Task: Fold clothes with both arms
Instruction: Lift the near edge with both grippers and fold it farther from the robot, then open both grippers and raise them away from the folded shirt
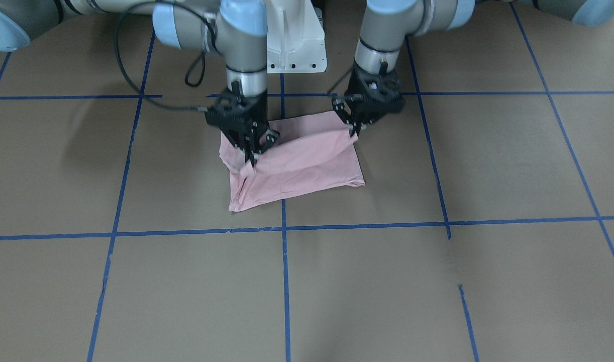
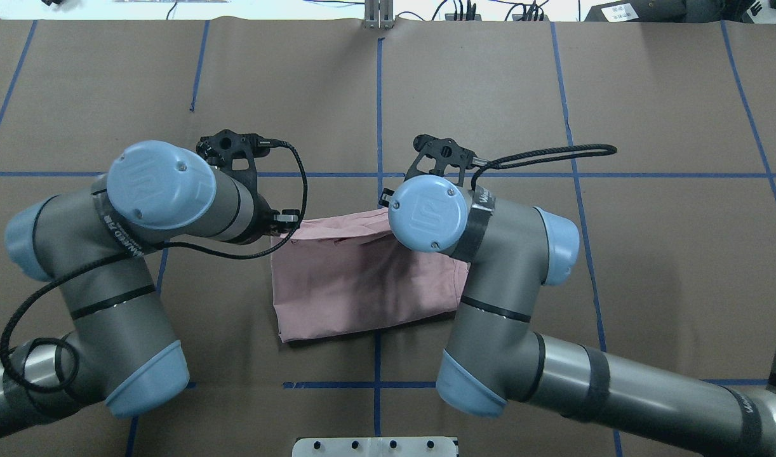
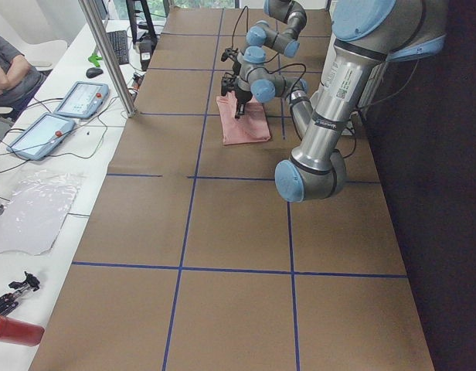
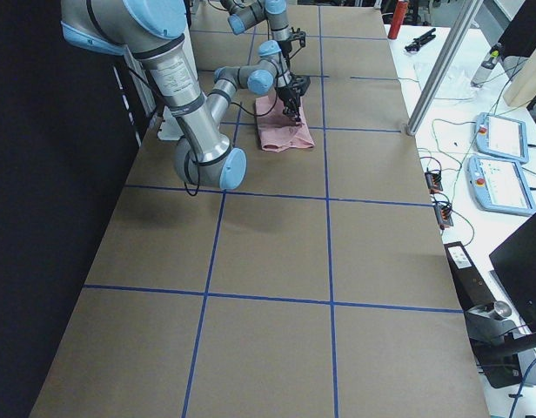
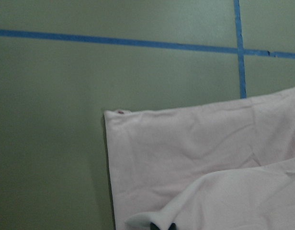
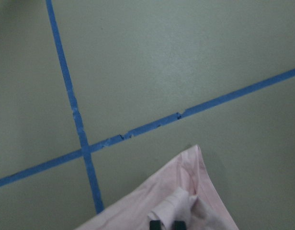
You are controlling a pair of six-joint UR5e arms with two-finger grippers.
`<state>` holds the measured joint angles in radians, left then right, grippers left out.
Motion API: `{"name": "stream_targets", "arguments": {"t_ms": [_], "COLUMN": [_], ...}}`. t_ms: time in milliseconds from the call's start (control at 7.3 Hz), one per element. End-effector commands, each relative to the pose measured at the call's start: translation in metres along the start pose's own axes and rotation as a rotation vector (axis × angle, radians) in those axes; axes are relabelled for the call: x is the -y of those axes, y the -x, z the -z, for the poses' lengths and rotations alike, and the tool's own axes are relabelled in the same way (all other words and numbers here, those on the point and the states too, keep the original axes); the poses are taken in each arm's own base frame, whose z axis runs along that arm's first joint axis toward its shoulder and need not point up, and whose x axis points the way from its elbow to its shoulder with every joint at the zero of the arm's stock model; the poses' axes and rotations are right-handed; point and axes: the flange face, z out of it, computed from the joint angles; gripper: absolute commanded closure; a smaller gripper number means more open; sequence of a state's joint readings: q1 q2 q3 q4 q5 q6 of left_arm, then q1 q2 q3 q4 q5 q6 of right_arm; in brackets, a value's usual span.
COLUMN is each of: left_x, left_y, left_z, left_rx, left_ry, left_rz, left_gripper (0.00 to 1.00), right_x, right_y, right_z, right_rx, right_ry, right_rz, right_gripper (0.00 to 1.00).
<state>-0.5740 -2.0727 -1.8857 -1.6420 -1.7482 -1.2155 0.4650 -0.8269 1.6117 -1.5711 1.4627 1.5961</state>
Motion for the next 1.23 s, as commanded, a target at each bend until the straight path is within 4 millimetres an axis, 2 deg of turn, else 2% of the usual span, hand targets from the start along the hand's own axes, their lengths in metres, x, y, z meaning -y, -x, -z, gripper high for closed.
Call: {"name": "stream_targets", "arguments": {"t_ms": [0,137,274,411,548,685,821,958,1095], "left_x": [0.082,0.102,0.106,0.101,0.099,0.110,0.127,0.131,0.150], "left_y": [0.054,0.067,0.069,0.067,0.063,0.073,0.102,0.135,0.173], "left_z": [-0.046,-0.037,-0.033,-0.030,-0.022,0.000,0.039,0.083,0.127], "left_rx": [0.033,0.048,0.041,0.004,-0.018,-0.024,-0.018,0.023,0.088], "left_ry": [-0.091,-0.114,-0.108,-0.055,-0.045,-0.071,-0.069,-0.043,-0.024], "left_rz": [-0.093,-0.153,-0.178,-0.187,-0.211,-0.252,-0.362,-0.491,-0.567], "left_gripper": [0.00,0.00,0.00,0.00,0.00,0.00,0.00,0.00,0.00], "right_x": [0.079,0.113,0.127,0.135,0.160,0.187,0.205,0.229,0.272], "right_y": [0.034,0.029,0.024,0.021,0.010,-0.021,-0.071,-0.131,-0.191], "right_z": [-0.070,-0.062,-0.061,-0.057,-0.051,-0.045,-0.035,-0.016,0.018], "right_rx": [-0.034,-0.016,-0.014,-0.005,0.013,0.038,0.060,0.045,0.020], "right_ry": [0.001,0.069,0.089,0.117,0.173,0.212,0.227,0.244,0.273], "right_rz": [0.059,0.099,0.111,0.141,0.183,0.233,0.297,0.385,0.495], "right_gripper": [0.00,0.00,0.00,0.00,0.00,0.00,0.00,0.00,0.00]}}
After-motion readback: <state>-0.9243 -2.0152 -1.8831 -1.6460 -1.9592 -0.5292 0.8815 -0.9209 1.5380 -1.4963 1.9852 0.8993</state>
